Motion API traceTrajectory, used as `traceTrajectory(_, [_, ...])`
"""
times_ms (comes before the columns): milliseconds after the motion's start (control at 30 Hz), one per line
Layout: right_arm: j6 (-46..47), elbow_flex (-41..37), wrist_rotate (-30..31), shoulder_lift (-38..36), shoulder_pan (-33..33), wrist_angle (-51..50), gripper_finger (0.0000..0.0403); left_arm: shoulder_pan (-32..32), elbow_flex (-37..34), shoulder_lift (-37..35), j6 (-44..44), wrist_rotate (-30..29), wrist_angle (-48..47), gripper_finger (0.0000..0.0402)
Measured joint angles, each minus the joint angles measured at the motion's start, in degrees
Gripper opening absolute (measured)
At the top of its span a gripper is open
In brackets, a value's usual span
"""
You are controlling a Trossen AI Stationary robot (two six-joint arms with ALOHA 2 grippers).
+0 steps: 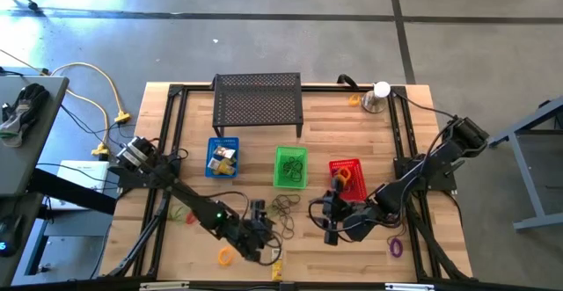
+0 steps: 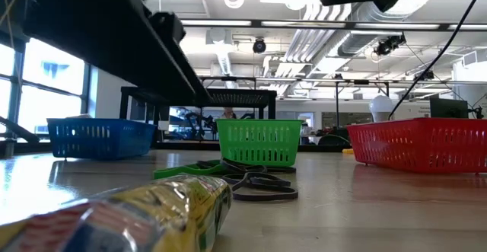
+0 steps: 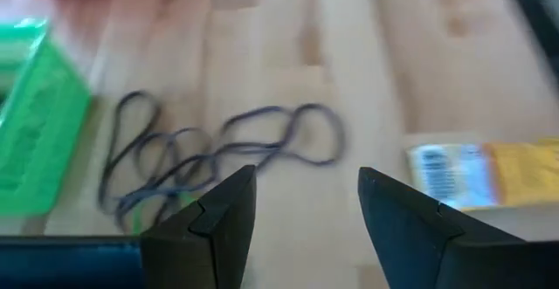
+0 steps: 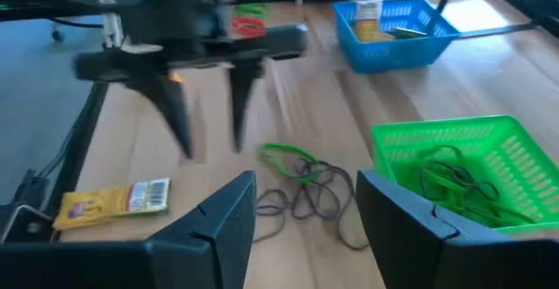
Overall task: Pick & Place Office Desk Supplies
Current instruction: Put the green rubber band into the green bin
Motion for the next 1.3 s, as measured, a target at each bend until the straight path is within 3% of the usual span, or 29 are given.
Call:
traceTrajectory(233, [-0.07, 0.00, -0.72, 0.02, 0.00, 0.40, 0.0188, 1.96, 0.00, 2.49, -6.88, -0.61, -6.81, 0.0194])
traceTrajectory(767, [-0.10, 0.00, -0.66, 0.07, -0.13, 0.62, 0.0188, 3.71, 0.11, 5.78, -11.21, -3.79, -6.67, 0.0193])
traceTrajectory(933, [-0.10, 0.00, -0.64, 0.07, -0.13, 0.62, 0.0188, 5.90, 0.23, 5.65, -17.23, -0.61, -10.07, 0.0193])
traceTrajectory(1100, [-0.10, 0.00, -0.64, 0.09, -0.13, 0.62, 0.0188, 6.48, 0.11, 5.63, -17.87, 1.42, -11.02, 0.0191])
traceTrajectory(1300, [-0.10, 0.00, -0.64, 0.09, -0.13, 0.62, 0.0188, 6.45, 0.07, 5.70, -18.22, 2.43, -11.14, 0.0132])
